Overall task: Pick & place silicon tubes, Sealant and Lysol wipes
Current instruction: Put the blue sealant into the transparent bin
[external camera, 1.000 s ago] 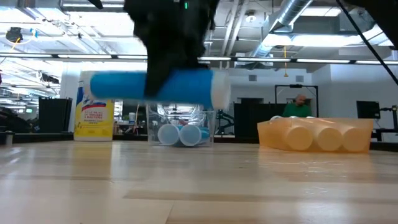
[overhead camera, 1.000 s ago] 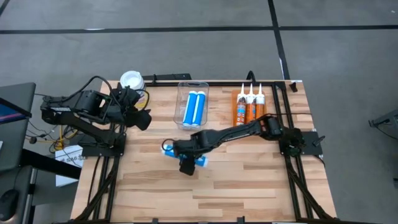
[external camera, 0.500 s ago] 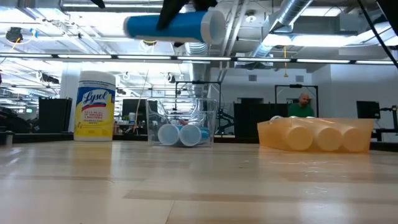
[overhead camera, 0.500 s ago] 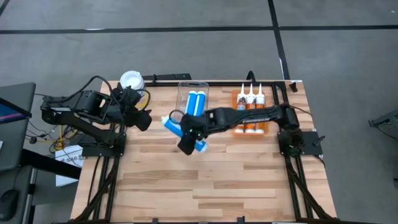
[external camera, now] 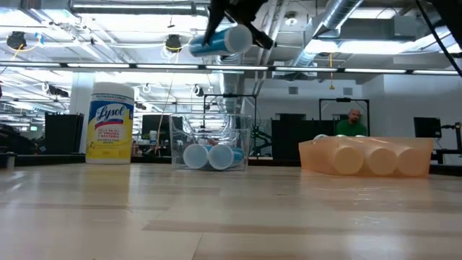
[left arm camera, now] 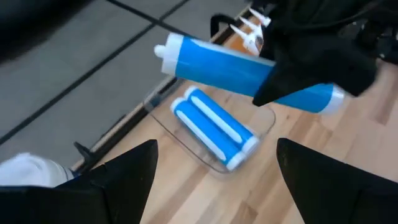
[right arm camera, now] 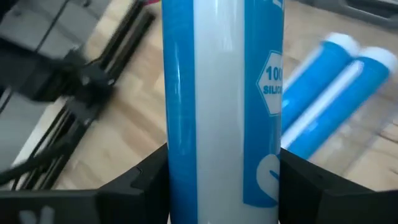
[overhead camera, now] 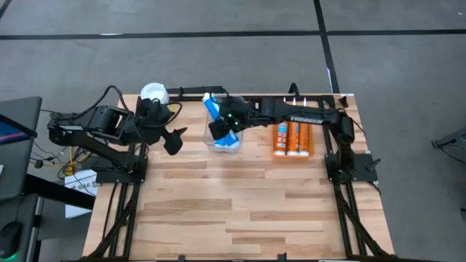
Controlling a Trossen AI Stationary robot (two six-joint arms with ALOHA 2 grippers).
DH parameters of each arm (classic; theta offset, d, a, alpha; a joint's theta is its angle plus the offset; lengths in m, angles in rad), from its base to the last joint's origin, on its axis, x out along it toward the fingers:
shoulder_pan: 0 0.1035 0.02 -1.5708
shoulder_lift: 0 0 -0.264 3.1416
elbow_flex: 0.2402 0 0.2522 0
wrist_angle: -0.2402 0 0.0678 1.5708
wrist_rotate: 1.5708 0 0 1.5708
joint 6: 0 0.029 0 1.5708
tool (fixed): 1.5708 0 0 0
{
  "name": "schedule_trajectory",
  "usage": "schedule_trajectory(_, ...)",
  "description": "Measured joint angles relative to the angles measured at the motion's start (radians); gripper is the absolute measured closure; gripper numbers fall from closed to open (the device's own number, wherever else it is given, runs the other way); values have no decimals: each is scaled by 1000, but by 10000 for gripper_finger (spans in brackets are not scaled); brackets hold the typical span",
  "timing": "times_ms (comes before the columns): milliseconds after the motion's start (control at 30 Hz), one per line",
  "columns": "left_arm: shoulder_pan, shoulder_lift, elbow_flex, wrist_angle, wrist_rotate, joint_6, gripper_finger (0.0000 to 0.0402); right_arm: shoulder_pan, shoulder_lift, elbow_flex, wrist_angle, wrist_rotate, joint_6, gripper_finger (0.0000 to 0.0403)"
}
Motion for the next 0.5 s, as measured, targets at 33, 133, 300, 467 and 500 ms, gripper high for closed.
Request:
schedule_trajectory(33, 0, 0, 0, 11, -9, 8, 80, -11, 2, 0, -11, 1, 21, 204)
schedule_trajectory(133, 0, 0, 0, 28, -29, 12, 80, -45, 32, 2, -4, 24, 88, 204)
schedule_trajectory(300, 0, 0, 0, 42, -33, -15, 80, -93, 65, 3, -24, 107, 168, 204)
schedule_trajectory(467, 0, 3, 0, 44, -32, -37, 80, -120, 104, 0, -27, 133, 204, 204)
schedule_trajectory(500, 0, 3, 0, 46, -31, -39, 80, -124, 112, 0, -62, 134, 209, 204)
